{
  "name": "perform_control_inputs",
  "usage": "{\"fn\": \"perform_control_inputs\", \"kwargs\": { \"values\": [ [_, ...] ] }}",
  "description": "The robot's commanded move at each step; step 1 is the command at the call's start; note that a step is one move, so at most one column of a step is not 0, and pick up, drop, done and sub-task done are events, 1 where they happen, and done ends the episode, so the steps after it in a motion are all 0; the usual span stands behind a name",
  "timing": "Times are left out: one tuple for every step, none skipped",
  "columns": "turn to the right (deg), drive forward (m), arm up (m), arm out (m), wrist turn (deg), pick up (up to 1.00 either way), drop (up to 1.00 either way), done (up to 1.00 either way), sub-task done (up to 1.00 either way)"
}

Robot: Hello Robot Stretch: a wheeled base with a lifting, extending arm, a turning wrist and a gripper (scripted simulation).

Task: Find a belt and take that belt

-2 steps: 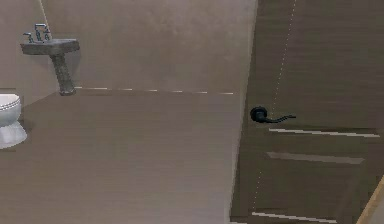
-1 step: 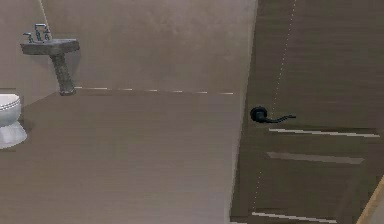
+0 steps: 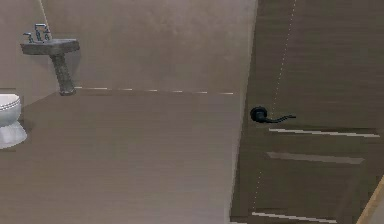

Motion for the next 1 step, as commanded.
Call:
{"fn": "perform_control_inputs", "kwargs": {
  "values": [
    [0.0, 0.00, 0.00, 0.00, 0.0, 0.00, 0.00, 1.00, 0.00]
  ]
}}
